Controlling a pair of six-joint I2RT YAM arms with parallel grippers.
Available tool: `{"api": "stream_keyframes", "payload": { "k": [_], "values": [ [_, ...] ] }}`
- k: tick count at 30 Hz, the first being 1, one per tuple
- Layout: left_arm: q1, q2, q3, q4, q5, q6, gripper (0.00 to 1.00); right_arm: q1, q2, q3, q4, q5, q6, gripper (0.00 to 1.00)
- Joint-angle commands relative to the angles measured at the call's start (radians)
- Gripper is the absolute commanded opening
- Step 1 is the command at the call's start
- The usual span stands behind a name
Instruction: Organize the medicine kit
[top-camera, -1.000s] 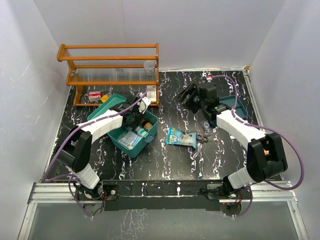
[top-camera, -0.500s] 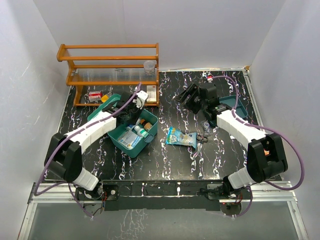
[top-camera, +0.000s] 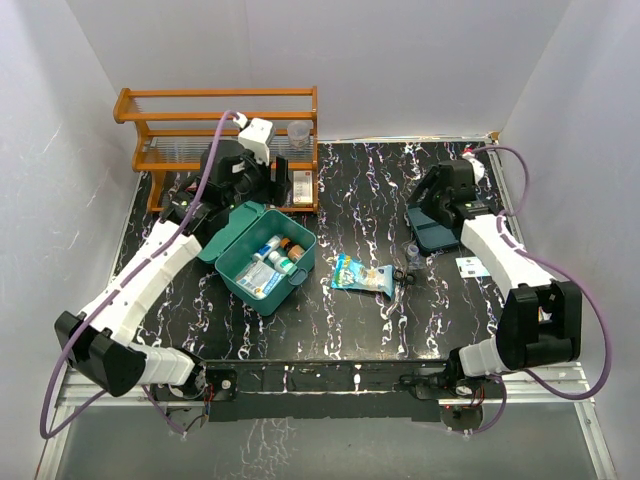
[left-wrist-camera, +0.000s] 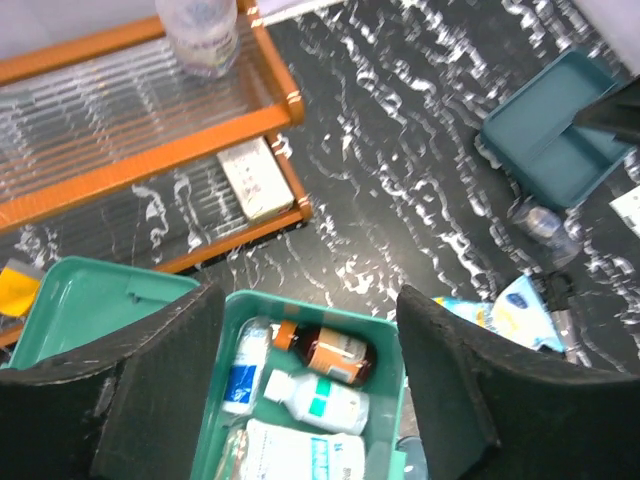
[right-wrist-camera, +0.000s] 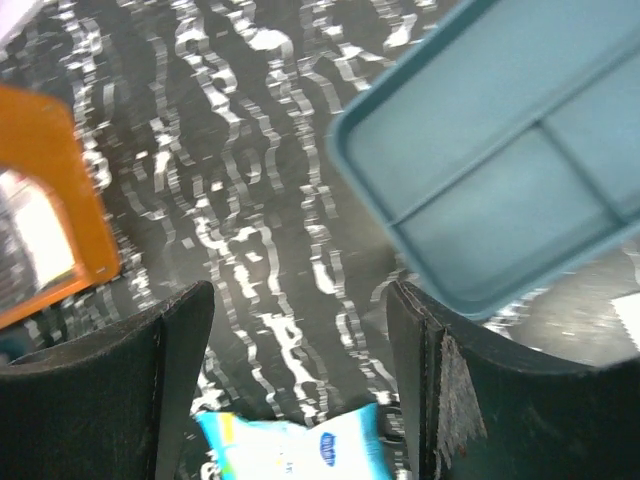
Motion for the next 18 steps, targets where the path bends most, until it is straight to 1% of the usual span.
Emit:
{"api": "stream_keyframes", "payload": {
  "k": [1,3,4,5,6,11,18],
  "values": [
    [0.004,-0.04,0.075,0.007,0.06,-0.07,0.73,-0.071,-0.004,0.056,-0.092,0.095,-0.103,0.68],
    [0.004,-0.054,0.086,0.028,0.064,-0.084,0.79,-0.097,0.01,0.057,-0.101,0.086,-0.104,0.69],
    [0.004,-0.062,0.086,0.04,0.067,-0.087,0.87,-0.107,0.017,0.058,-0.101,0.069,-0.11,0.69],
    [0.004,-0.071,0.083,0.051,0.065,-0.097,0.97,-0.112,0.028,0.062,-0.105,0.05,-0.125,0.69],
    [0.004,-0.078,0.079,0.059,0.067,-0.1,0.98,-0.113,0.039,0.067,-0.115,0.051,-0.131,0.69],
    [0.005,-0.118,0.042,0.08,0.114,-0.091,0.99,-0.115,0.097,0.086,-0.174,0.019,-0.158,0.7],
    [0.005,-0.142,0.015,0.091,0.177,-0.093,0.99,-0.115,0.171,0.092,-0.207,0.048,-0.205,0.69]
  ]
}}
